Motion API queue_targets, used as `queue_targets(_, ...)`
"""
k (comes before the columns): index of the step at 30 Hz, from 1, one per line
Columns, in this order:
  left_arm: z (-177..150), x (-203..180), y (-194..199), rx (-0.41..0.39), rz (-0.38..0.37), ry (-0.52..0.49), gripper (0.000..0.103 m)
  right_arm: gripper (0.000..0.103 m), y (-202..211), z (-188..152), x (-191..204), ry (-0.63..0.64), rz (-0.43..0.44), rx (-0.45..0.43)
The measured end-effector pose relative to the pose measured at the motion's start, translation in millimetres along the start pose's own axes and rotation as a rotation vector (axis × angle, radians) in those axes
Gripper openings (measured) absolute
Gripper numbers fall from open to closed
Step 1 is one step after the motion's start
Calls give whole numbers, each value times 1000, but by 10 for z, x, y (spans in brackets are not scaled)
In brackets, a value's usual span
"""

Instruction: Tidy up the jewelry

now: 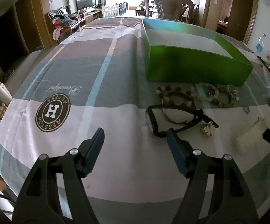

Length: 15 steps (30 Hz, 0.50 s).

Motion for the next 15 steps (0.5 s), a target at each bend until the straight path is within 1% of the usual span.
queue_targets(5,-3,17,-8,2,3,4,72,79,-280,217,245,21,49,43)
queue_targets(7,-7,32,-6,1,3,7,73,79,-333,255,307,20,43,56)
queue_targets(10,-6,75,-7,2,4,15,74,79,-248,201,425,37,87,47)
queue_targets(15,2,119,-7,1,10,28,76,80,-84,98,536,52,111,33)
Point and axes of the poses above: each gripper's, at about its wrist camera, not at the fingertips, and y roughly against the way its jaws point, x to its left, z to its top, the point moved 8 cm from there along -y, roughly the way its jaws point, and after that the axes turned 8 degrees about z, right-handed, at the moved point
